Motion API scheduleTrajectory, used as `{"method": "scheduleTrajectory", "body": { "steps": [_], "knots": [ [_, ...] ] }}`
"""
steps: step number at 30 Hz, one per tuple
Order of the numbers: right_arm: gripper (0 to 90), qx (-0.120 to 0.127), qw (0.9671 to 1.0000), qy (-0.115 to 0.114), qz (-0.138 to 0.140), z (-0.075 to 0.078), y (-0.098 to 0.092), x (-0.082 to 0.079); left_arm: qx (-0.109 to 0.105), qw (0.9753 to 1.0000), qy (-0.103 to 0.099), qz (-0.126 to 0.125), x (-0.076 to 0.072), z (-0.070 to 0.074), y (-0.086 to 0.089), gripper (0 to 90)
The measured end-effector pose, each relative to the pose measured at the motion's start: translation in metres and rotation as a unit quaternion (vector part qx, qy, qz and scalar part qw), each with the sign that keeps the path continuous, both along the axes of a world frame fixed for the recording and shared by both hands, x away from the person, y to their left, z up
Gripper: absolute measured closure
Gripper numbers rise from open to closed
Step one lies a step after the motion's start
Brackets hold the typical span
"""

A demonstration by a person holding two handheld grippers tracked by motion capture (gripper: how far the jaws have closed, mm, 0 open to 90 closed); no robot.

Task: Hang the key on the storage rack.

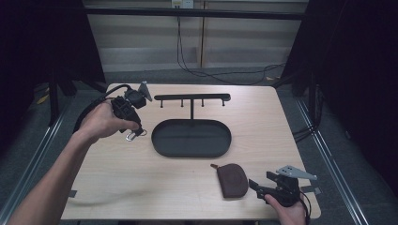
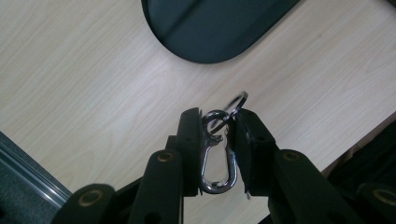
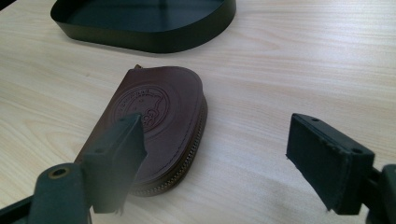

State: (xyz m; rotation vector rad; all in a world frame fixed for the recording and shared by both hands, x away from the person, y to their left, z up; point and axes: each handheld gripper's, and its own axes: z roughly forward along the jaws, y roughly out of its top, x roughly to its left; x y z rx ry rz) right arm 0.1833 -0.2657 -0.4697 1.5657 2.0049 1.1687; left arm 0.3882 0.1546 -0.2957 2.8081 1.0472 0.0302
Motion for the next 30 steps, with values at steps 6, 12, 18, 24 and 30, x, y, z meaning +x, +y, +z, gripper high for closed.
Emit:
{"method": "scheduleTrajectory", "body": {
  "steps": [6, 12, 18, 24, 30],
  "knots": [
    [16.6, 0.002, 1.0000, 0.000, 0.000, 0.000, -0.001, 0.000, -0.006, 1.0000, -0.003, -0.004, 0.008, 0.008, -0.005, 72.8],
    [16.5, 0.003, 1.0000, 0.000, -0.003, 0.000, -0.001, -0.001, -0.010, 0.9999, -0.002, 0.000, 0.012, 0.013, -0.013, 72.8],
    [16.6, 0.000, 1.0000, 0.000, -0.001, 0.000, 0.000, 0.000, -0.016, 0.9998, -0.010, -0.003, 0.020, 0.022, -0.019, 72.8],
    [16.5, -0.001, 1.0000, 0.000, -0.001, 0.000, -0.001, -0.001, -0.017, 0.9998, -0.005, -0.005, 0.026, 0.018, -0.025, 72.7],
    [16.5, 0.001, 1.0000, 0.000, 0.001, 0.000, -0.001, -0.001, -0.016, 0.9998, -0.008, 0.003, 0.035, 0.025, -0.026, 72.8]
  ]
}}
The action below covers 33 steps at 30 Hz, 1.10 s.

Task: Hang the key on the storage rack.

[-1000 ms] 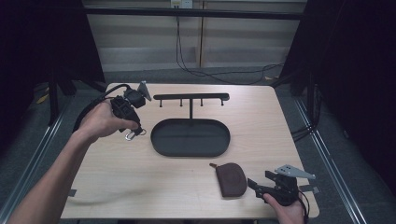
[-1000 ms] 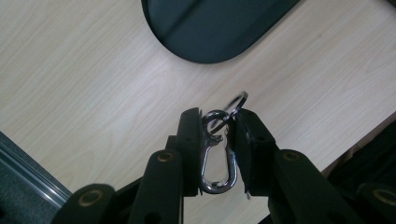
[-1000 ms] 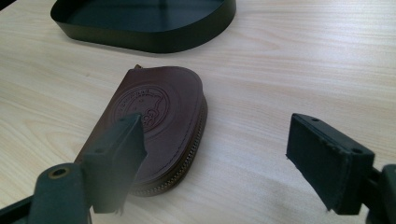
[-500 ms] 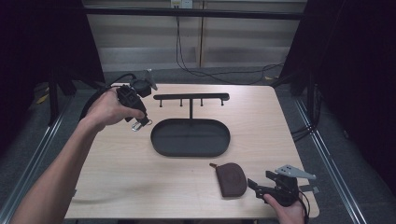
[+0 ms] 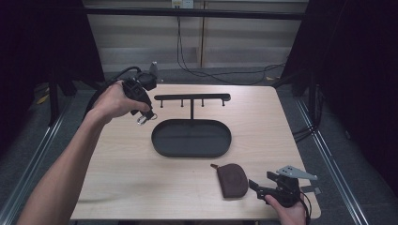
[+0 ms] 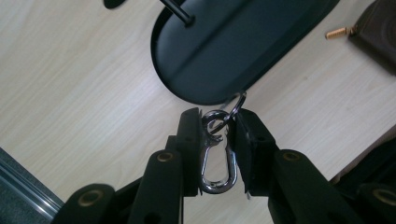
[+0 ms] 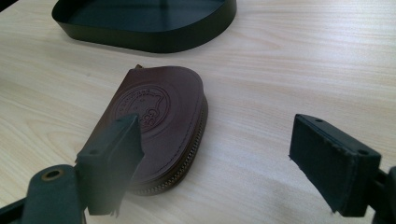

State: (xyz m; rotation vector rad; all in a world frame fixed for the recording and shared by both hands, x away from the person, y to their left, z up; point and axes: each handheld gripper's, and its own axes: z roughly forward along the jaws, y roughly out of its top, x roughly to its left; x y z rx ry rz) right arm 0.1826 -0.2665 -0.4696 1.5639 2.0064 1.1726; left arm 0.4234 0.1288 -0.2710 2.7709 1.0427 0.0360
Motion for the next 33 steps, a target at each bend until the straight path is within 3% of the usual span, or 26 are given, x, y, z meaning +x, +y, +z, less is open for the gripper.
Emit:
{"method": "scheduleTrajectory", "body": {
  "steps": [23, 33],
  "knots": [
    [16.6, 0.003, 1.0000, 0.003, 0.003, -0.001, 0.001, 0.001, 0.036, 0.9988, 0.019, 0.027, 0.037, -0.009, -0.025, 72.8],
    [16.6, -0.001, 0.9999, 0.002, 0.010, -0.001, 0.002, 0.000, 0.047, 0.9976, 0.006, 0.050, 0.047, -0.013, -0.030, 72.8]
  ]
}}
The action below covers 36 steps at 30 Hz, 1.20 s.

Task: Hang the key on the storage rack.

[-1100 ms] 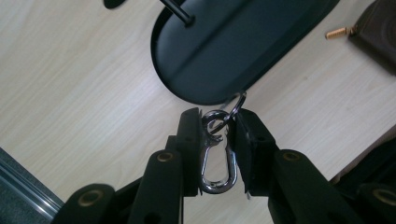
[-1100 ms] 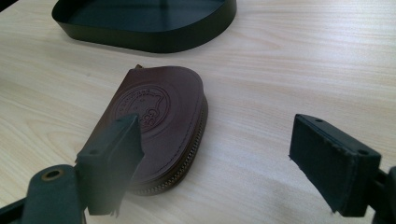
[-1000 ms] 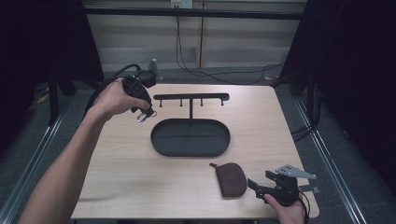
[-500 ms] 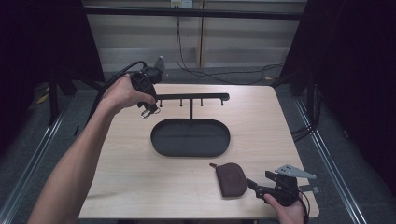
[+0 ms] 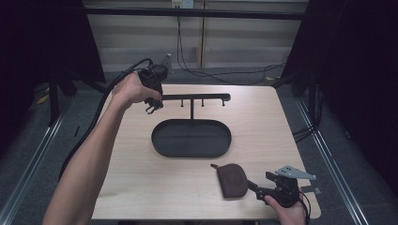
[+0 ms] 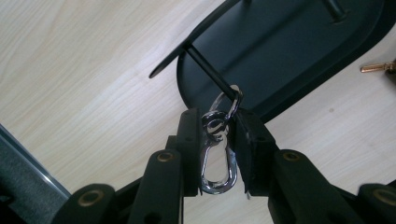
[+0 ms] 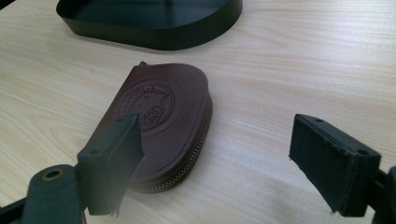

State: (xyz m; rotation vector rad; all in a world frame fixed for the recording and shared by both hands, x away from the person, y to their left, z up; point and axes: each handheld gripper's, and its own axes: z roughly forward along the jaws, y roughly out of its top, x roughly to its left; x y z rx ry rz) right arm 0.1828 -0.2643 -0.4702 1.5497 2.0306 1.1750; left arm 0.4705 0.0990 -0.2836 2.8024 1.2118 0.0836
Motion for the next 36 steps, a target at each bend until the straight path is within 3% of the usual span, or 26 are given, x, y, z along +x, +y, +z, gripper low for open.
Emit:
{"method": "scheduleTrajectory", "body": {
  "steps": [13, 15, 25, 31, 33, 36],
  "knots": [
    [16.6, 0.003, 1.0000, 0.002, -0.001, 0.000, -0.001, 0.000, -0.004, 0.9997, -0.009, 0.022, 0.015, -0.004, 0.007, 72.8],
    [16.7, 0.004, 1.0000, 0.000, 0.001, 0.000, -0.001, 0.000, 0.003, 0.9995, -0.011, 0.028, 0.016, -0.007, 0.007, 72.8],
    [16.7, 0.004, 1.0000, 0.001, 0.002, 0.000, -0.001, 0.000, 0.009, 0.9996, -0.003, 0.027, 0.016, -0.018, 0.005, 72.0],
    [16.7, 0.004, 1.0000, 0.003, 0.003, 0.000, 0.000, 0.001, 0.006, 0.9995, -0.005, 0.031, 0.013, -0.019, 0.009, 67.1],
    [16.7, 0.004, 1.0000, 0.003, 0.003, 0.000, 0.000, 0.000, 0.015, 0.9994, -0.006, 0.030, 0.012, -0.019, 0.011, 67.2],
    [16.7, 0.004, 1.0000, 0.003, 0.003, 0.000, 0.000, 0.000, 0.010, 0.9995, -0.004, 0.030, 0.010, -0.017, 0.014, 67.9]
  ]
}}
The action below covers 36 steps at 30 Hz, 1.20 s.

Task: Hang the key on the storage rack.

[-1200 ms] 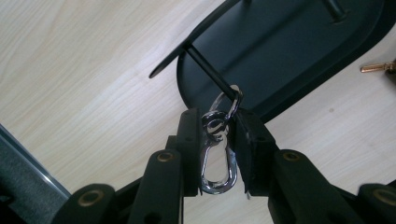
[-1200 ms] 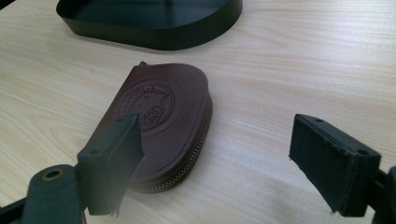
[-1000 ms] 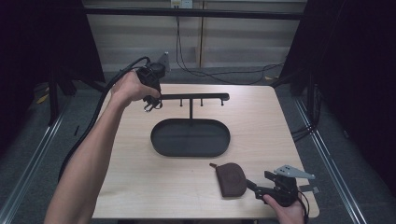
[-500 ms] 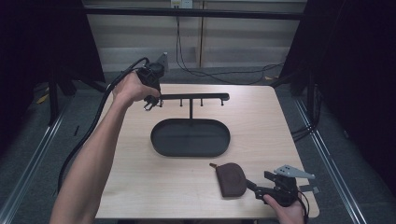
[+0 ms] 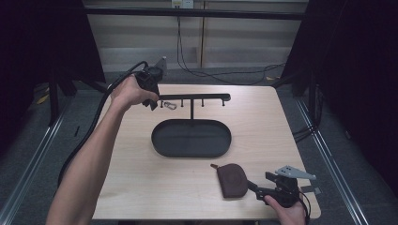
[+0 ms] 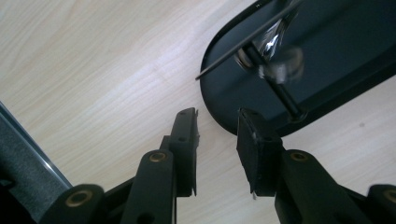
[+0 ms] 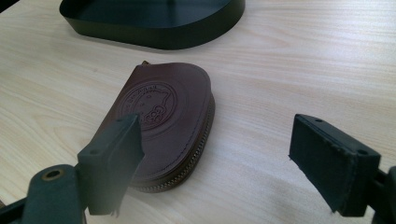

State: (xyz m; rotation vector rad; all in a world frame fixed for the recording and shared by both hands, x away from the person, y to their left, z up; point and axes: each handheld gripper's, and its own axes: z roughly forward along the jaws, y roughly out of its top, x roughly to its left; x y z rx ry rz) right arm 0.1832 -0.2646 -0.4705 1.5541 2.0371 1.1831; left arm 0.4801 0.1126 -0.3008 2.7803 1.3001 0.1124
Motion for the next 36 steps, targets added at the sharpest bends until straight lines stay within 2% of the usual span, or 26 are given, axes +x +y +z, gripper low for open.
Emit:
{"method": "scheduleTrajectory", "body": {
  "steps": [6, 11, 13, 16, 18, 20, 22, 23, 25, 26, 28, 29, 31, 34, 36],
  "knots": [
    [16.7, -0.001, 1.0000, 0.000, 0.000, 0.000, 0.000, 0.000, -0.013, 0.9999, -0.003, 0.002, -0.005, 0.006, 0.011, 67.9],
    [16.7, -0.002, 1.0000, 0.000, 0.002, 0.000, 0.001, 0.000, -0.015, 0.9998, 0.008, 0.011, -0.010, 0.005, 0.023, 67.4],
    [16.7, -0.001, 1.0000, 0.000, 0.002, 0.000, 0.001, 0.000, -0.024, 0.9995, 0.015, 0.017, -0.013, 0.004, 0.027, 67.4],
    [16.7, -0.003, 1.0000, 0.001, 0.002, 0.000, 0.001, 0.000, -0.028, 0.9994, 0.020, 0.005, -0.018, 0.004, 0.030, 68.1],
    [16.7, -0.003, 1.0000, 0.001, 0.003, 0.000, 0.001, 0.000, -0.033, 0.9993, 0.014, -0.003, -0.023, 0.006, 0.031, 66.7],
    [16.7, -0.002, 1.0000, 0.001, 0.002, 0.000, 0.001, 0.000, -0.053, 0.9986, 0.004, -0.006, -0.029, 0.005, 0.033, 64.4],
    [16.7, -0.002, 1.0000, 0.001, 0.002, 0.000, 0.001, 0.000, -0.067, 0.9977, 0.005, -0.012, -0.034, 0.003, 0.037, 61.6],
    [16.7, -0.001, 1.0000, 0.000, 0.001, 0.000, 0.000, 0.000, -0.071, 0.9974, -0.001, -0.012, -0.037, 0.001, 0.039, 60.8],
    [16.7, 0.000, 1.0000, 0.002, -0.002, 0.000, 0.000, 0.000, -0.091, 0.9957, -0.003, -0.013, -0.041, -0.004, 0.044, 58.3],
    [16.7, -0.001, 1.0000, 0.001, -0.001, 0.000, 0.000, 0.000, -0.091, 0.9957, -0.002, -0.013, -0.043, -0.008, 0.047, 56.7],
    [16.7, -0.001, 1.0000, 0.002, -0.001, 0.000, 0.000, 0.001, -0.091, 0.9957, -0.016, -0.001, -0.048, -0.015, 0.052, 51.7],
    [16.7, -0.001, 1.0000, 0.002, -0.001, 0.000, 0.000, 0.001, -0.096, 0.9953, -0.012, -0.004, -0.051, -0.018, 0.054, 49.5],
    [16.7, 0.000, 1.0000, 0.004, -0.003, 0.000, 0.000, 0.002, -0.117, 0.9930, -0.015, -0.002, -0.056, -0.023, 0.059, 48.5],
    [16.7, 0.003, 1.0000, 0.005, -0.006, -0.001, -0.001, 0.004, -0.134, 0.9907, -0.024, -0.008, -0.064, -0.028, 0.065, 45.3],
    [16.7, 0.001, 1.0000, 0.006, -0.006, -0.001, 0.000, 0.004, -0.138, 0.9898, -0.030, -0.014, -0.071, -0.031, 0.068, 42.0]
  ]
}}
